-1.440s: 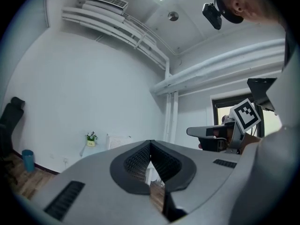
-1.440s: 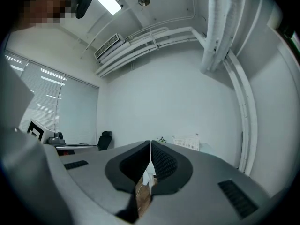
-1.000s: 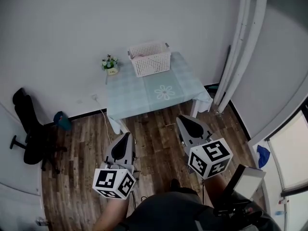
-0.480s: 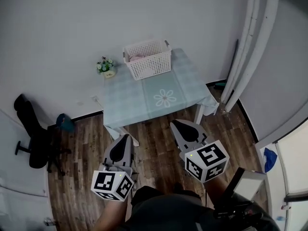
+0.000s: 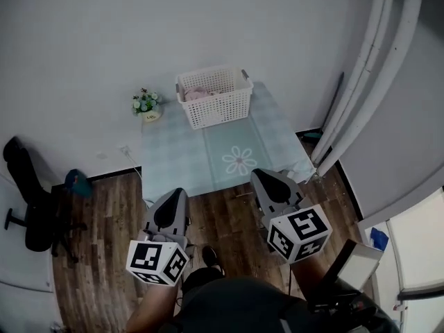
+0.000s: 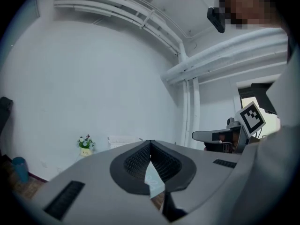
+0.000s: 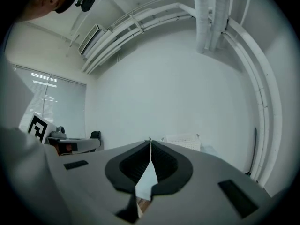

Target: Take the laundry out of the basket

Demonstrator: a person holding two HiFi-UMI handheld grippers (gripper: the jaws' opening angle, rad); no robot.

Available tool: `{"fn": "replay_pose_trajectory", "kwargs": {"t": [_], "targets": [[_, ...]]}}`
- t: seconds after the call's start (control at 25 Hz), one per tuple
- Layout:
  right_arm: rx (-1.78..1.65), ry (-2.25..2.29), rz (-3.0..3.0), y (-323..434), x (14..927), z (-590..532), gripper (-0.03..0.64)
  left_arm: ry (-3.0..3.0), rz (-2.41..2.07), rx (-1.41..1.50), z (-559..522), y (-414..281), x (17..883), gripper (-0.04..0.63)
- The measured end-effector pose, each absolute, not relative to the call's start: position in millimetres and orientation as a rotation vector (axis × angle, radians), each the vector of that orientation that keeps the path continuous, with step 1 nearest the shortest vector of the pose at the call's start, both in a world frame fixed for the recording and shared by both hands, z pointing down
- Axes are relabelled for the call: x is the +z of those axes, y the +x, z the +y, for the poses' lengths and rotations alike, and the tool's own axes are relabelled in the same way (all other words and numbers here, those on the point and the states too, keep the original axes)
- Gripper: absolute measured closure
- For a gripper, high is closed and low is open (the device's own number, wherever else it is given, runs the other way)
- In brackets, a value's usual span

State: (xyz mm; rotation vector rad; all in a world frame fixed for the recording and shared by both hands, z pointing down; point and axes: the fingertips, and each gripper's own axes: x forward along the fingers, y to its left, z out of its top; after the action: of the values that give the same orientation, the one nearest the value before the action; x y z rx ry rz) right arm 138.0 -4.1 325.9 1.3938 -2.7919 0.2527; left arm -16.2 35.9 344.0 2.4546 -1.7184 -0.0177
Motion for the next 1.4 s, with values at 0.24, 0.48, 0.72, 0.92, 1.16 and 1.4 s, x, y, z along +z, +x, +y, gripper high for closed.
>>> {"fn": "replay_pose_trajectory", "kwargs": {"t": [0.24, 0.48, 0.72, 0.92, 1.16, 1.4], "targets": [[0.209, 1.358, -2.778, 78.1, 320.2, -61.5, 0.600, 2.464, -1.730, -0.067, -28.8, -71.3, 333.2, 0.588], [0.149, 1.312, -2.743, 25.5, 307.7, -108.3, 0.600, 2.476, -1.684, -0.109, -80.7, -111.0, 325.3, 0.588], [0.061, 1.285, -2.786, -10.2, 286.4, -148.8, 0.600, 2.477, -1.648, -0.081, -131.5, -139.4, 327.0, 0.588], [0.039, 1.242, -2.784, -22.6, 282.7, -191.8, 0.598, 2.500, -1.644, -0.059, -167.4, -139.7, 325.1, 0.588], [0.076, 1.201, -2.811, -25.5, 286.0, -260.6, 0.598, 2.474, -1.722, -0.024, -223.3, -145.2, 319.7, 0.588], [0.052, 1.136, -2.854, -30.6, 277.5, -344.8, 0.598, 2.444, -1.808, 0.045, -297.0, -149.1, 309.0, 0.588]]}}
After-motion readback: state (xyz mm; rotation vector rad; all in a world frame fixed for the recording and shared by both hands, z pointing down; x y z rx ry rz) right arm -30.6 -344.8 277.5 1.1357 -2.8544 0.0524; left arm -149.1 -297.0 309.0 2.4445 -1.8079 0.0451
